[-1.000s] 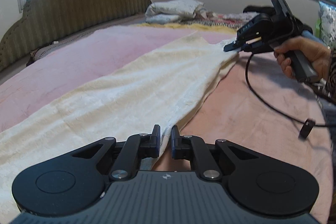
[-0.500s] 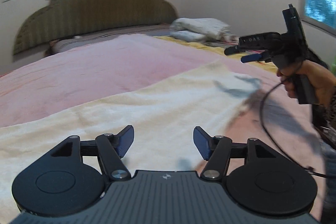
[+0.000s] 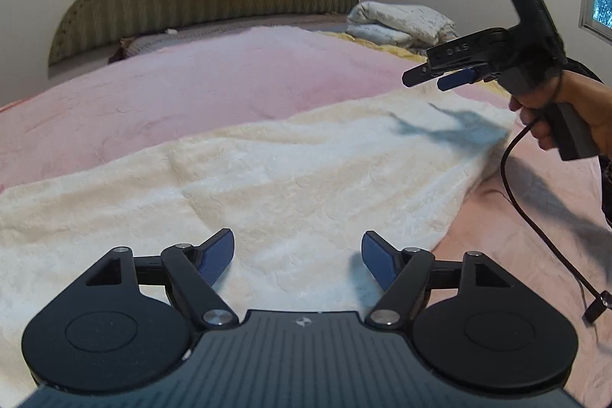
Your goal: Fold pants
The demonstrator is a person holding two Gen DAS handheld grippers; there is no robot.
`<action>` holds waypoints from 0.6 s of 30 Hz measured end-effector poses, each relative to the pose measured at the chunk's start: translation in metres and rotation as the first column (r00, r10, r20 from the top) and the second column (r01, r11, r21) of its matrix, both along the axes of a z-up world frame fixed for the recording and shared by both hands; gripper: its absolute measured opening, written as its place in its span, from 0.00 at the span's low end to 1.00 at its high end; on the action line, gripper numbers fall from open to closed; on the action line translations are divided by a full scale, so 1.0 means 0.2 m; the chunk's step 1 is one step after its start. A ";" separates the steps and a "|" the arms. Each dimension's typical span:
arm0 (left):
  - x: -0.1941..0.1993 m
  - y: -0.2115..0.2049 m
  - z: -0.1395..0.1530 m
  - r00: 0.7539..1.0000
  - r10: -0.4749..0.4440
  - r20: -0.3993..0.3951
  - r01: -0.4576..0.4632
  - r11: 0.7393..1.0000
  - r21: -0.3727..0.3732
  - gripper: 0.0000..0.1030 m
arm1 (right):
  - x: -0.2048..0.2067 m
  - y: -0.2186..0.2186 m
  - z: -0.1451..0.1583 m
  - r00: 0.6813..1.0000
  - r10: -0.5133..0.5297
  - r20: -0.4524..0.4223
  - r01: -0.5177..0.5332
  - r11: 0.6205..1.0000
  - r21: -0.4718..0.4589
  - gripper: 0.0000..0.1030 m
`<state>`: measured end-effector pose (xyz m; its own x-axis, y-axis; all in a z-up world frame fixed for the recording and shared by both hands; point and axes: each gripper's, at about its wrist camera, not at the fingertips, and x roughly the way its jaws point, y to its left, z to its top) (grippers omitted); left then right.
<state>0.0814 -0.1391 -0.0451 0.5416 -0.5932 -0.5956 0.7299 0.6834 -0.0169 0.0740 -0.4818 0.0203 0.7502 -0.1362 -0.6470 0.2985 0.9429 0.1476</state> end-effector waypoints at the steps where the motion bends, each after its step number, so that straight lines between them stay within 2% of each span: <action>1: 0.00 -0.02 -0.02 1.000 -0.011 -0.010 0.011 1.000 0.009 0.73 | -0.03 0.01 -0.01 1.000 0.023 0.000 -0.023 0.999 0.035 0.73; 3: -0.03 -0.05 -0.03 1.000 -0.009 0.016 0.009 1.000 0.021 0.74 | -0.06 0.03 -0.07 0.997 0.066 -0.044 -0.062 0.994 0.085 0.84; 4: -0.04 -0.05 -0.03 1.000 -0.013 0.028 0.012 1.000 0.024 0.74 | -0.06 0.05 -0.12 0.992 0.079 -0.095 -0.073 0.995 0.065 0.84; 5: -0.05 -0.05 -0.03 0.999 -0.019 0.037 0.018 0.999 0.026 0.74 | -0.07 0.08 -0.16 0.986 0.069 -0.151 -0.072 0.997 -0.013 0.84; 6: -0.05 -0.04 -0.02 0.999 -0.022 0.043 0.021 0.999 0.026 0.75 | -0.10 0.10 -0.17 0.988 0.055 -0.145 -0.068 0.994 -0.087 0.84; 8: -0.05 -0.03 -0.03 0.999 -0.013 0.044 0.012 1.000 0.025 0.79 | -0.18 0.12 -0.13 0.993 -0.037 -0.116 0.020 0.990 -0.143 0.84; 10: -0.03 -0.01 -0.05 1.000 0.008 0.028 -0.008 1.000 0.009 0.83 | -0.32 0.13 -0.07 0.991 -0.131 -0.024 0.125 0.977 -0.173 0.84; 12: -0.02 0.00 -0.06 1.000 0.027 0.007 -0.027 1.000 -0.008 0.85 | -0.44 0.14 -0.02 0.990 -0.129 0.061 0.136 0.981 -0.135 0.84; 14: -0.02 0.00 -0.06 0.999 0.033 0.008 -0.033 0.999 -0.010 0.86 | -0.48 0.15 -0.03 0.995 -0.062 0.078 0.069 0.992 -0.102 0.84; 16: -0.03 0.00 -0.06 0.999 0.035 0.015 -0.035 0.999 -0.007 0.88 | -0.47 0.20 -0.08 1.000 0.007 0.002 -0.006 0.990 -0.142 0.86; 17: -0.03 0.00 -0.06 0.999 0.039 0.014 -0.039 0.999 -0.007 0.89 | -0.44 0.23 -0.13 0.995 0.013 -0.094 -0.032 0.979 -0.200 0.86; 18: -0.03 0.00 -0.06 0.999 0.043 0.009 -0.043 0.999 -0.008 0.91 | -0.44 0.25 -0.16 0.992 -0.005 -0.124 -0.025 0.970 -0.240 0.91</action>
